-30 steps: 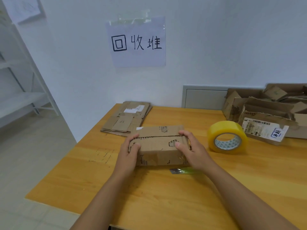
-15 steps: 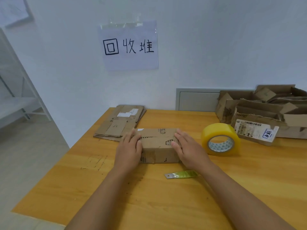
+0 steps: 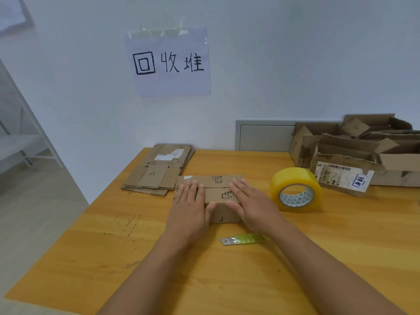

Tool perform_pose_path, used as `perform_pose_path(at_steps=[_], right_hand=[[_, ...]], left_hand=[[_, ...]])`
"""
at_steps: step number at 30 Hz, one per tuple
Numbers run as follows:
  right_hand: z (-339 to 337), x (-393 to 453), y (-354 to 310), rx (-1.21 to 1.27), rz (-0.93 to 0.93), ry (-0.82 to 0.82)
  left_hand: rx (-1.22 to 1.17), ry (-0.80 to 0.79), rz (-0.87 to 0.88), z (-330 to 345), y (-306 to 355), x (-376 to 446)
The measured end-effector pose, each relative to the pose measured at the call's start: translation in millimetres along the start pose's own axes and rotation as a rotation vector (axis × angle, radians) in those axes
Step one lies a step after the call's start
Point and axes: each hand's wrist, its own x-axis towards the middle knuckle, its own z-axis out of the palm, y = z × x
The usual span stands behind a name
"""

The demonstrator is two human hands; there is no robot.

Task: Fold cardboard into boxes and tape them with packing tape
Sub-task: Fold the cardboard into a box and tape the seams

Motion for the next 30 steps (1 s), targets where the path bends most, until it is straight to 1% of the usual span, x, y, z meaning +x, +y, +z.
perform_pose_path(at_steps=[5, 8, 10, 13, 15, 17, 19, 23, 25, 28, 30], right_hand=[[-2.5, -0.5, -3.4, 0.084, 0.017, 0.023], [-6.9, -5.0, -6.4, 0.207, 0.042, 0.037], [-15.3, -9.3, -3.7, 0.268, 0.051, 0.089], [-29.0, -10.6, 5.1, 0.261, 0.079, 0.164], [-31.1, -5.3, 7.4, 0.345, 0.173, 0.122], [-27.9, 2.2, 4.8, 0.488, 0.289, 0.032], [-22.6, 7.3, -1.5, 0.598, 0.349, -0.047], [-18.6, 12.2, -6.9, 0.665, 0.423, -0.059], [-20.5, 15.7, -6.1, 0.727, 0.468, -0.085], [-27.9, 17.4, -9.8, 0.836, 0.489, -0.130], [-30.1, 18.1, -12.5, 0.855, 0.487, -0.132]], left_hand=[[0.026, -0.009, -0.018, 2.8, 1.1, 4.6], [-0.005, 0.012, -0.017, 5.5, -1.3, 4.9], [-0.012, 0.001, -0.016, 5.0, -0.8, 5.2], [-0.009, -0.009, -0.022, 3.1, 0.0, 4.4], [-0.090, -0.013, -0.051, -1.3, 0.5, 5.0], [-0.187, -0.015, -0.084, -5.1, -0.2, 7.5], [-0.210, 0.006, -0.091, -7.6, -1.9, 9.1], [-0.205, -0.017, -0.094, -6.9, -3.2, 7.3], [-0.274, 0.006, -0.169, -7.6, -7.4, 7.8], [-0.501, 0.092, -0.371, -8.8, -23.3, 15.0], [-0.672, 0.089, -0.446, -11.7, -32.0, 20.0]])
